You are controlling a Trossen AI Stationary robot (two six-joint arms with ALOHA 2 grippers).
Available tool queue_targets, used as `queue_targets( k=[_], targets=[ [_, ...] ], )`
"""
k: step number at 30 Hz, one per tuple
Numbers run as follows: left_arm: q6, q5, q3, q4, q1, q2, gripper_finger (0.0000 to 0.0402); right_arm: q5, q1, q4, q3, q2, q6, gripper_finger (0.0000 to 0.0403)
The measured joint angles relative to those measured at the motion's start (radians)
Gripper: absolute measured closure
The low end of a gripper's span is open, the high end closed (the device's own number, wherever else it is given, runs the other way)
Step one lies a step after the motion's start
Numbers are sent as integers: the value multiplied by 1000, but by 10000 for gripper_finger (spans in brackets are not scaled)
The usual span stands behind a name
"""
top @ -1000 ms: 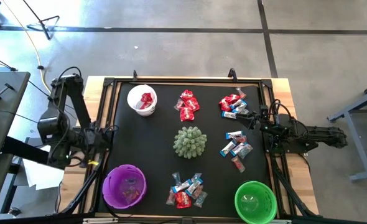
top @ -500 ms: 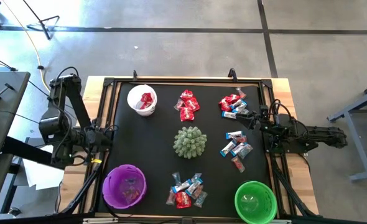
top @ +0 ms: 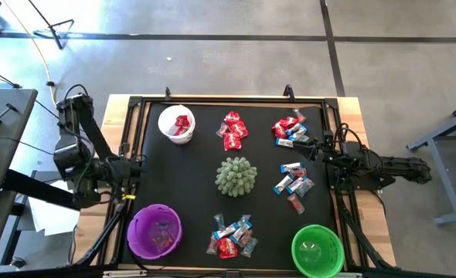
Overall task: Organize candy in baskets
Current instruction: Put the orange gummy into the purple bucket
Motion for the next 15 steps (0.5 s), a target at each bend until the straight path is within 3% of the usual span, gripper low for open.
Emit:
queue_targets(
  k=[15],
  targets=[
    [-101, 60, 0, 220, 184, 166, 319, 0, 0, 0, 0, 0, 0, 240]
  ],
)
